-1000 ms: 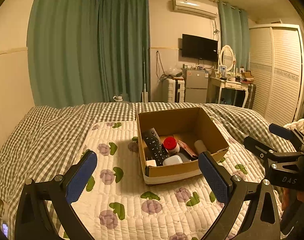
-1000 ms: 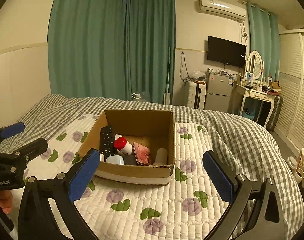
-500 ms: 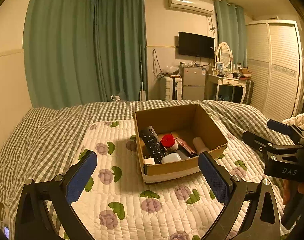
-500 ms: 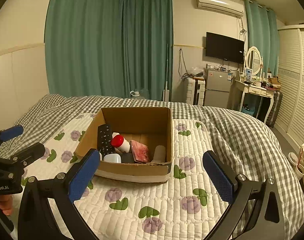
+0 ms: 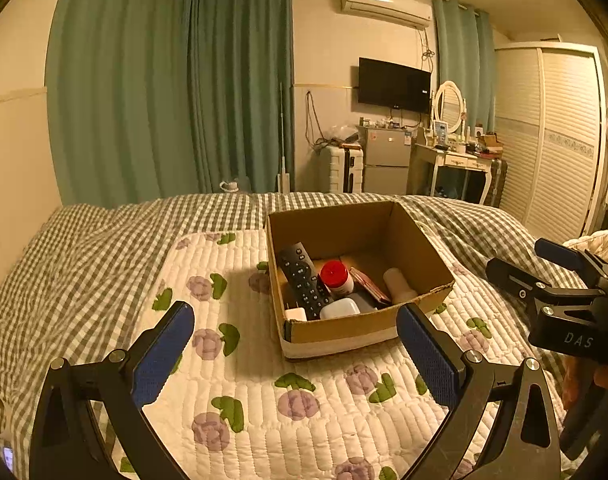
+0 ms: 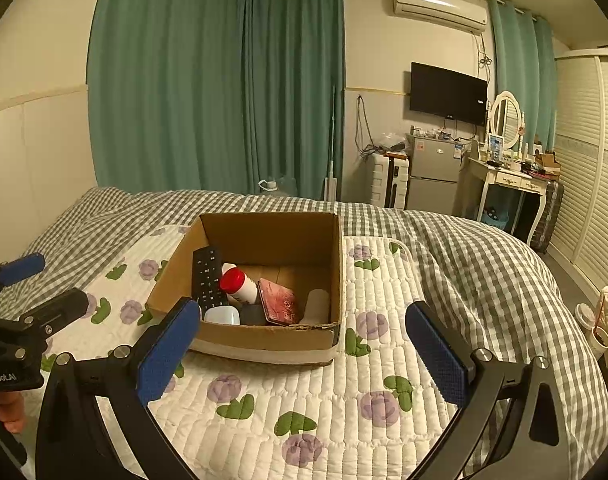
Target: Organize rigid objects
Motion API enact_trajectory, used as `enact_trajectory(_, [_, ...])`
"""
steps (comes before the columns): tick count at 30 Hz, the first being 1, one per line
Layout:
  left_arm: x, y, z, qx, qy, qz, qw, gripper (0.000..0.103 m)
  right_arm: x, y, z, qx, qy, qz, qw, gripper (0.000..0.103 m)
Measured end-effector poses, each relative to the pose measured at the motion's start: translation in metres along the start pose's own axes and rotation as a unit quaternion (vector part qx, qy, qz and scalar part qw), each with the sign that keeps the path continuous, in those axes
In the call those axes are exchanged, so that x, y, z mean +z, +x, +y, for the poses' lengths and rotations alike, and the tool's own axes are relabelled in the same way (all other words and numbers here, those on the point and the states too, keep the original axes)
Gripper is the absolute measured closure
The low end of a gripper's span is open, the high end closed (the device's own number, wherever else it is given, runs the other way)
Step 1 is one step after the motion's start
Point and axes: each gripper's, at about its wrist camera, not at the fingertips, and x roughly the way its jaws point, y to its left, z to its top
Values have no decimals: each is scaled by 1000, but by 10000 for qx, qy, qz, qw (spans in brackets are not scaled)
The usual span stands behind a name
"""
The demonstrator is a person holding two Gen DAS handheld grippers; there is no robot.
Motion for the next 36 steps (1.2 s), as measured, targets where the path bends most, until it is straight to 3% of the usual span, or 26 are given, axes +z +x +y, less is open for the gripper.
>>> enact_trajectory(36, [-1, -2, -4, 24, 40, 15, 10000, 0, -3, 6, 1, -19, -30, 177, 9998, 0])
